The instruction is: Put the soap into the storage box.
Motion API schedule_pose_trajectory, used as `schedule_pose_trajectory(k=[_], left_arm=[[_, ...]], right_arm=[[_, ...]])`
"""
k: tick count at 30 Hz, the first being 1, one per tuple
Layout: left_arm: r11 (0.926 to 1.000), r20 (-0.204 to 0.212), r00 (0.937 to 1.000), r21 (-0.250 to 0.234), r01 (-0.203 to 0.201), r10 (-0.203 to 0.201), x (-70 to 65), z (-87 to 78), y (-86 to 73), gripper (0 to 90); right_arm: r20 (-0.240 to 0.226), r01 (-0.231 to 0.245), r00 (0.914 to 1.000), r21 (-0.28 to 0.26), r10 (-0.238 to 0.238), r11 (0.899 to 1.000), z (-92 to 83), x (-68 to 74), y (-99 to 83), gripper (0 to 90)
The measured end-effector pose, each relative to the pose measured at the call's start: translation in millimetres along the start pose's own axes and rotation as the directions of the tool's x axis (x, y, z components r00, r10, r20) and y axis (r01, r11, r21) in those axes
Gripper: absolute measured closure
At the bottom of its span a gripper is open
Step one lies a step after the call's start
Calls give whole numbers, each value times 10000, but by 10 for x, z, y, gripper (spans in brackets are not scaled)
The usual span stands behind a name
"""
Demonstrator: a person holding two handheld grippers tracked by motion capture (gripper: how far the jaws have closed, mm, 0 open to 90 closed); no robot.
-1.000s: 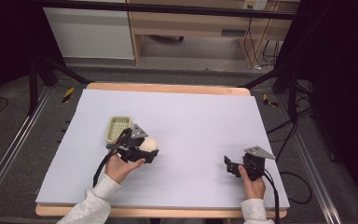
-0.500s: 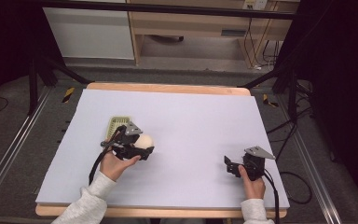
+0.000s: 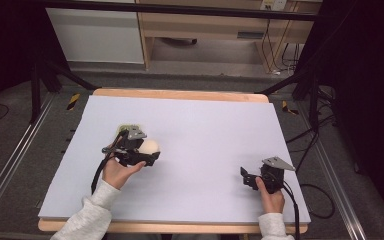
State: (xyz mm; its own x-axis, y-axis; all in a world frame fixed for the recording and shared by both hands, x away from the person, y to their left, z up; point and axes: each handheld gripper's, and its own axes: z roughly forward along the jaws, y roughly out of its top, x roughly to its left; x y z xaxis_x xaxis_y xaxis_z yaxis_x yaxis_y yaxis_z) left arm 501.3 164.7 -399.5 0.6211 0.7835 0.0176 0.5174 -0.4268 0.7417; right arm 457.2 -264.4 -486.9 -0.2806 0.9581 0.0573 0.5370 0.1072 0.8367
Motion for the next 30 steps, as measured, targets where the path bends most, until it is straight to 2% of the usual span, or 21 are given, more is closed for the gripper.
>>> schedule_pose_trajectory(k=[22, 30], left_arm=[[9997, -379, 9990, -45, 246, -248, 223, -60, 49, 242], [9991, -633, 9971, -41, 422, -424, 347, -92, 54, 242]], right_arm=[[4, 14, 10000, -5, -14, 10000, 0, -2, 0, 44], [21, 25, 10000, -10, -25, 10000, 1, -2, -1, 44]])
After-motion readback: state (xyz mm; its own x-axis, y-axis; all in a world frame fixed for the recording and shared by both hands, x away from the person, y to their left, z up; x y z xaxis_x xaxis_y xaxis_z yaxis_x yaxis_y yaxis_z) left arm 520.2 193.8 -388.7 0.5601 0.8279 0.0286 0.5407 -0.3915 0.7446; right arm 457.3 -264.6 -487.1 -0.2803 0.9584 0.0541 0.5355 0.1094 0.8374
